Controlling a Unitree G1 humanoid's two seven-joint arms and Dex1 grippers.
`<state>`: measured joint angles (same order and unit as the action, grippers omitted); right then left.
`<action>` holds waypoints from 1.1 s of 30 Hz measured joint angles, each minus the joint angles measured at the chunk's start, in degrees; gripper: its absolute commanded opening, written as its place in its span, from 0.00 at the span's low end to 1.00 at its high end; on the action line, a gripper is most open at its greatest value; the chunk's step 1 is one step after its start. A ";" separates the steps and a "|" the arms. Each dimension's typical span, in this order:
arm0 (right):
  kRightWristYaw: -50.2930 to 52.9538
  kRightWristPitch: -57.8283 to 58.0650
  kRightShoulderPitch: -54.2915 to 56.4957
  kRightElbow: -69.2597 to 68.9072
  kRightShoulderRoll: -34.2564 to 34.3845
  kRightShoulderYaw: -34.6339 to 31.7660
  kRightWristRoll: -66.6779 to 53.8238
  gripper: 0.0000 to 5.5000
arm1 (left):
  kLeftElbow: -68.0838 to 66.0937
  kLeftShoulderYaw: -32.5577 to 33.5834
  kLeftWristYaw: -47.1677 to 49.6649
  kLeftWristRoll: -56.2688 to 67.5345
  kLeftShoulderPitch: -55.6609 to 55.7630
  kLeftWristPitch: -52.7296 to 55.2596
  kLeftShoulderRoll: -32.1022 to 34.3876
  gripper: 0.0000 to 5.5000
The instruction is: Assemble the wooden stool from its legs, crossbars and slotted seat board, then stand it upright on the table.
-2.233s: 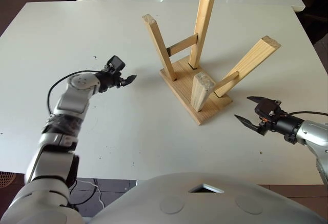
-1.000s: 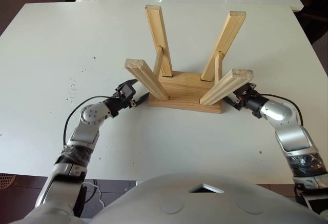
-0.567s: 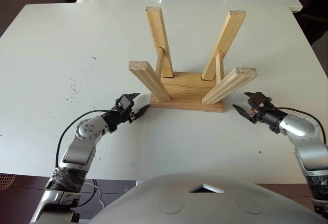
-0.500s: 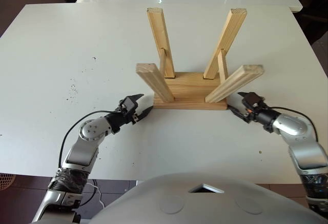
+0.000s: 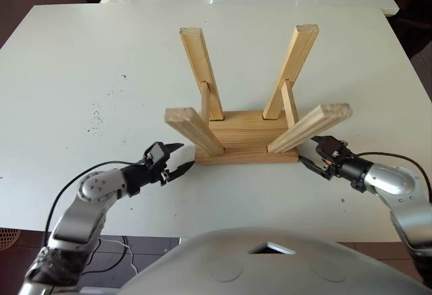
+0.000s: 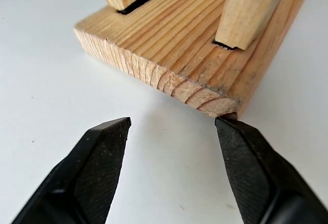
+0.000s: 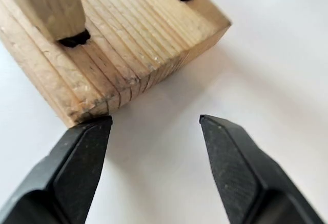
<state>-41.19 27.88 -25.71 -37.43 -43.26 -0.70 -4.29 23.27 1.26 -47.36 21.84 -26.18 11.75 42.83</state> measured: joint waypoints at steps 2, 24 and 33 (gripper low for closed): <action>-2.00 1.66 -4.33 -5.31 -2.01 -2.95 -2.32 0.58 | 3.46 3.43 -1.01 2.82 -1.59 1.98 1.96 0.56; -14.25 13.30 -5.27 -16.85 -11.32 -24.87 -22.41 0.58 | 11.34 20.11 -16.21 22.95 -3.69 19.37 12.96 0.56; -16.95 18.89 -3.10 -17.38 -13.99 -31.43 -32.43 0.58 | 10.25 24.00 -19.85 26.51 0.88 24.99 15.43 0.56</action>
<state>-58.13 46.77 -28.81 -54.82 -57.26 -32.13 -36.72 33.52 25.25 -67.21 48.35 -25.30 36.73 58.26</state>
